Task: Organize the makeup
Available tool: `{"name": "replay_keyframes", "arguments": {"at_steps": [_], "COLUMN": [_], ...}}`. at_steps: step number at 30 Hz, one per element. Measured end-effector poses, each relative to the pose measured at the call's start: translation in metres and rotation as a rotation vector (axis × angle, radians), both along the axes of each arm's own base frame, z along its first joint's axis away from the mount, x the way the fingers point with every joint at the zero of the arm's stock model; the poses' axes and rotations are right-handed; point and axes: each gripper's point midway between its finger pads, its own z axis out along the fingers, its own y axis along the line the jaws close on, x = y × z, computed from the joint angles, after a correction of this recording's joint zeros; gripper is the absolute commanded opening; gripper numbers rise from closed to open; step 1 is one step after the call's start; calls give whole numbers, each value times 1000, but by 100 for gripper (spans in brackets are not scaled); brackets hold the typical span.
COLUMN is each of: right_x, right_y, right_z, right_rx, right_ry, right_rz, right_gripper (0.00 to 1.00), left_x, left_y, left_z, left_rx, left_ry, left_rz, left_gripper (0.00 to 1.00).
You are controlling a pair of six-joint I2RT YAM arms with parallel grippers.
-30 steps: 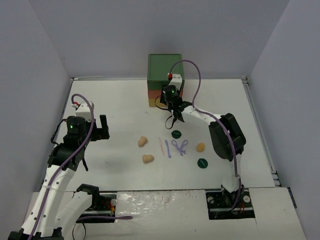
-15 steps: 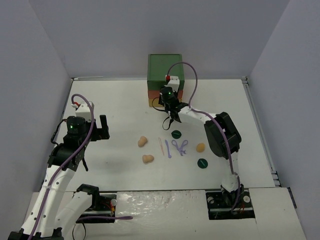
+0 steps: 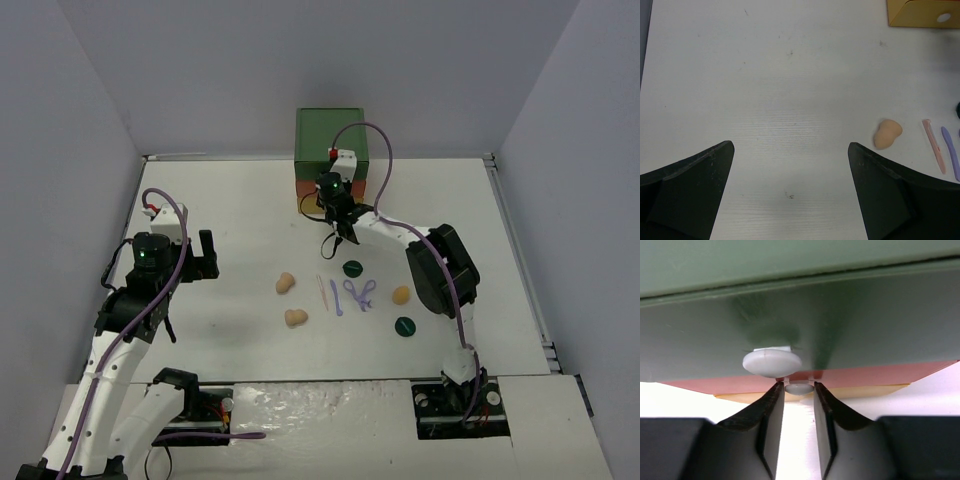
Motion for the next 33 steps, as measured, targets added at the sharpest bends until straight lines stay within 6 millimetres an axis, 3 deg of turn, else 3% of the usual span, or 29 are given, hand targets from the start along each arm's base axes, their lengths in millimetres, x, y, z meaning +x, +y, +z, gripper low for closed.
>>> {"name": "replay_keyframes", "arguments": {"at_steps": [7,19,33], "right_x": [0,-10,-77], "right_y": [0,3,-1], "right_z": [-2,-3,-8], "right_rx": [1,26,37], "right_ry": [4,-3,37], "right_rz": [-7,-3,-3], "right_gripper": [1,0,0], "left_x": [0,0,0], "left_y": [0,0,0], "left_z": [0,0,0], "left_rx": [0,0,0], "left_ry": [0,0,0], "left_rz": [0,0,0], "left_gripper": [97,97,97]}}
